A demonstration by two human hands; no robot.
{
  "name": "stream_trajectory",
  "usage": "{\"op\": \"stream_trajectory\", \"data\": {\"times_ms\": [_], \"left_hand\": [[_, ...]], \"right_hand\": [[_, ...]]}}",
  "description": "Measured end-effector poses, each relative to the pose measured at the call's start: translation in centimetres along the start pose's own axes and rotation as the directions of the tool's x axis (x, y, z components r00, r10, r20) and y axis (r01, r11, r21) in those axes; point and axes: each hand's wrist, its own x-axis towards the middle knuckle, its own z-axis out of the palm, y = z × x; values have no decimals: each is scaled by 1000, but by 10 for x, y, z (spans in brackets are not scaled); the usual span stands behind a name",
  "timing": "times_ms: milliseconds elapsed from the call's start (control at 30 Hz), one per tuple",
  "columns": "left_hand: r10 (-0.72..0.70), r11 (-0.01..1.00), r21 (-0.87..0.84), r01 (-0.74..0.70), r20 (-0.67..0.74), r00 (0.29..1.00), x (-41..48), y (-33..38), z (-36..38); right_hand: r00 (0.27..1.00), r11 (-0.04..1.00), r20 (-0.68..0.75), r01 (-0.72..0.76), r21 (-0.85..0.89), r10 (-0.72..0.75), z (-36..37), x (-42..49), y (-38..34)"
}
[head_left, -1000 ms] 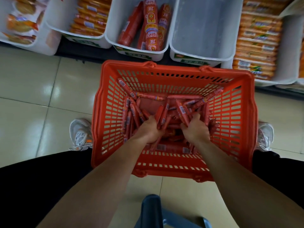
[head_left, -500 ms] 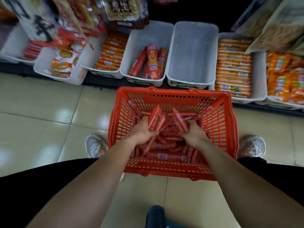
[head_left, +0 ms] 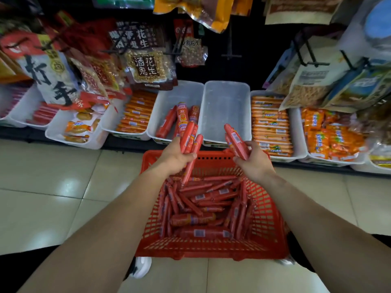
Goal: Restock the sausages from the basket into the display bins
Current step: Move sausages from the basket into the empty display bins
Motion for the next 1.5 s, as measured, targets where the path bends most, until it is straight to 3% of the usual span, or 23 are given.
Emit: {"op": "stream_trajectory", "data": {"times_ms": [167, 267, 467, 533, 600, 667, 767, 833, 933, 1133, 1267, 1500], "left_hand": [[6, 1000, -1, -6, -29, 1000, 48, 4, 8], [37, 999, 15, -36, -41, 998, 78, 2, 11], [51, 998, 46, -45, -120, 991, 119, -11, -5], [54, 995, 91, -41, -144, 988, 124, -13, -13], [51, 991, 129, -32, -146, 988, 129, -9, -16], [67, 990, 129, -51, -118, 991, 136, 0, -15], [124, 983, 145, -114, -67, 990, 160, 17, -3], [168, 957, 241, -160, -12, 986, 180, 33, 10], [224, 894, 360, -265, 153, 962, 207, 56, 40], [133, 703, 627, -335, 347, 928, 234, 46, 96], [114, 722, 622, -302, 323, 939, 229, 27, 95], [267, 842, 462, -280, 95, 959, 150, 27, 44]], "right_hand": [[999, 1000, -43, -24, 12, 24, -4, 60, 5], [999, 994, -33, 23, -106, -27, 0, 103, 2], [948, 804, 270, 293, -517, -171, 23, 183, -5], [919, 755, 361, 347, -557, -156, 30, 197, 0], [904, 793, 412, 333, -510, -115, 32, 203, 6], [922, 867, 355, 299, -399, -155, 30, 204, 10], [960, 927, 71, 280, -250, -270, 19, 200, 19], [962, 947, -70, 243, -210, -262, 6, 189, 31], [969, 974, -165, 158, -161, -184, -16, 171, 59], [972, 990, -212, 77, -118, -101, -26, 161, 92], [972, 982, -185, 120, -147, -147, -18, 157, 85], [966, 972, -164, 173, -156, -198, -8, 120, 51]]}}
